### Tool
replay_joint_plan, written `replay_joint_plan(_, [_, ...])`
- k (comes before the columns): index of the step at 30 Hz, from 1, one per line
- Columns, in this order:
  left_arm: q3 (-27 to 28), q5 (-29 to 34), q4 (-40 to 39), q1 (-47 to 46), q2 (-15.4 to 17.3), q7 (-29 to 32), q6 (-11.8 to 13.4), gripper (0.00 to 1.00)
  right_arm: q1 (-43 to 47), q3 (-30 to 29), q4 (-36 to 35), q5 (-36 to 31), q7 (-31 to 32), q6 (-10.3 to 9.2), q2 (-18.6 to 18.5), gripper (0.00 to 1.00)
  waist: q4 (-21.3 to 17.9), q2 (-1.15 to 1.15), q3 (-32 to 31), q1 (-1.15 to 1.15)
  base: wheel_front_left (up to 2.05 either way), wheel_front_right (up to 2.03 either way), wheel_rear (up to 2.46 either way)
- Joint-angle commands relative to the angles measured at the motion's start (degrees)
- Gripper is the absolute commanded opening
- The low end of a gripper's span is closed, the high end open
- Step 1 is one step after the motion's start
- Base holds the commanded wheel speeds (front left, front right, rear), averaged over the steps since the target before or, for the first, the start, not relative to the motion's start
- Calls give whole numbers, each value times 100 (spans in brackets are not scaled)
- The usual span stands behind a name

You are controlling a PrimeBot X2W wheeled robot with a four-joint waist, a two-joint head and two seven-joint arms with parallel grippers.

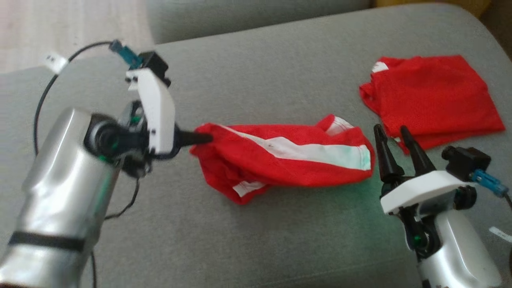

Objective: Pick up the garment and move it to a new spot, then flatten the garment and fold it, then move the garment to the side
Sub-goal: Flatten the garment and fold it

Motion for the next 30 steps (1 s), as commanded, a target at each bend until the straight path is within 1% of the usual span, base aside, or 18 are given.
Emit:
replay_joint_plan(1, [140,-99,-421,-64,429,-53,-32,0,5,92,-234,-46,3,-4,-35,100,166,0,-135,0,0,0,0])
replay_joint_plan(4, [-43,-423,-1273,394,848,-271,-33,0,113,16,-327,-62,41,-4,-51,100,308,0,-188,0,0,0,0])
replay_joint_plan(8, [-283,-544,-2132,1089,1381,-707,-33,0,238,-82,-443,-97,97,-4,-76,100,464,0,-203,0,0,0,0])
replay_joint_plan(11, [-367,-571,-2386,1637,1600,-1180,-33,0,312,-127,-517,-117,144,-4,-84,100,524,0,-205,0,0,0,0])
replay_joint_plan(13, [-456,-566,-2406,1957,1651,-1483,-33,0,353,-159,-557,-139,179,-4,-93,100,546,0,-205,0,0,0,0])
replay_joint_plan(14, [-501,-533,-2378,2081,1669,-1640,-33,6,371,-173,-574,-150,196,-4,-96,100,554,0,-208,0,0,0,0])
replay_joint_plan(15, [-570,-458,-2340,2170,1702,-1797,-33,29,386,-185,-593,-158,211,-4,-97,100,557,0,-209,0,0,0,0])
replay_joint_plan(16, [-570,-458,-2340,2170,1702,-1797,-33,29,386,-185,-593,-158,211,-4,-97,100,557,0,-209,0,0,0,0])
replay_joint_plan(17, [-634,-398,-2281,2245,1716,-1957,-33,53,401,-195,-608,-167,225,-4,-99,100,558,0,-217,0,0,0,0])
replay_joint_plan(18, [-664,-379,-2189,2314,1701,-2120,-34,98,416,-201,-621,-174,240,-4,-101,100,557,0,-228,0,0,0,0])
replay_joint_plan(19, [-693,-371,-2096,2365,1683,-2267,-34,100,428,-203,-637,-181,256,-4,-103,100,550,0,-241,0,0,0,0])
replay_joint_plan(22, [-716,-304,-1941,2408,1681,-2774,-34,100,456,-220,-711,-203,263,-4,-114,100,511,0,-283,0,0,0,0])
replay_joint_plan(24, [-642,-89,-1972,2363,1788,-3215,-34,100,493,-260,-787,-212,210,-4,-124,100,482,0,-323,0,0,0,0])
replay_joint_plan(26, [-442,156,-2057,2335,1887,-3723,-15,100,555,-334,-867,-214,137,-4,-134,100,470,0,-361,0,0,0,0])
replay_joint_plan(27, [-320,327,-2135,2324,1929,-4021,65,100,590,-370,-917,-209,82,-4,-138,100,469,0,-376,0,0,0,0])
replay_joint_plan(29, [-116,707,-2293,2364,1989,-4585,337,100,664,-433,-1020,-202,-61,-4,-146,100,471,0,-402,0,0,0,0])
replay_joint_plan(30, [-30,927,-2356,2409,2012,-4870,516,100,698,-457,-1058,-206,-119,-4,-152,100,472,0,-412,0,0,0,0])
